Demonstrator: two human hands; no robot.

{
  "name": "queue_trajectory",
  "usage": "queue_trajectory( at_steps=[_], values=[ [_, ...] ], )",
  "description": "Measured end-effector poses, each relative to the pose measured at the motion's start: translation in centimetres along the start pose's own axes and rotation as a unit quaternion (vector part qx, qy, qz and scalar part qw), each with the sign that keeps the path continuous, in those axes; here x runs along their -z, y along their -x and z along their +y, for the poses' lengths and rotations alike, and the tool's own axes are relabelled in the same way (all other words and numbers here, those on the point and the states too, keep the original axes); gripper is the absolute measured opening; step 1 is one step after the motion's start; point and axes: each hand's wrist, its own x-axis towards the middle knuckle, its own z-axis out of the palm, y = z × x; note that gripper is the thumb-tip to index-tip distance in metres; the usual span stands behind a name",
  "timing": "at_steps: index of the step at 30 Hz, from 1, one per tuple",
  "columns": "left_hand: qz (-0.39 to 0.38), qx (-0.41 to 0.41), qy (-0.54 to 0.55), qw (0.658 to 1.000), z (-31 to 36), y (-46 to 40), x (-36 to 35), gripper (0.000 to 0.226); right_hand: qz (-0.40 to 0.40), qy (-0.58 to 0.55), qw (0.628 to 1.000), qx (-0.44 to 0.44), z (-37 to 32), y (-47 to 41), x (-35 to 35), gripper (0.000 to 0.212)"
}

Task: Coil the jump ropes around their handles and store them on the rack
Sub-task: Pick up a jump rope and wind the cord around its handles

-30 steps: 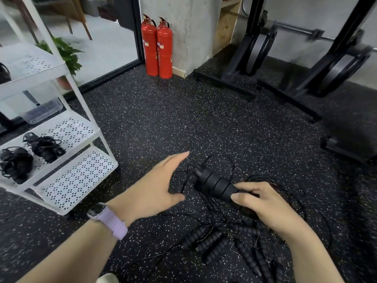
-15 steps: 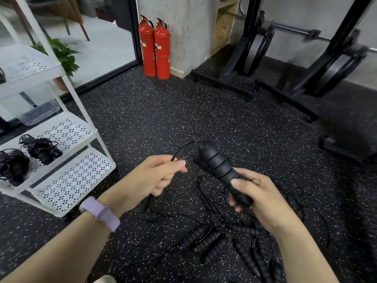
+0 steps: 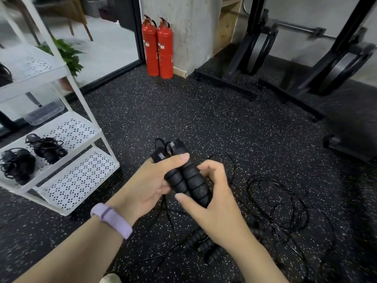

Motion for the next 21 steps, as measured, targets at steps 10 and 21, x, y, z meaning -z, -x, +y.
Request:
queue_trajectory(
  at_steps=[10,21],
  values=[
    [0.008,0.015,-0.131,0.991,0.1,0.3,-0.2,0.045,-0.183,-0.355,0.900,-0.174,-0.6,-0.9,1.0,0.044],
    [0.057,0.071,-0.390,0.917,-1.2,0.4,-0.9,0.054,0.084,0.231,0.964,-0.103,1.1,-0.8,1.4,0.056]
  ],
)
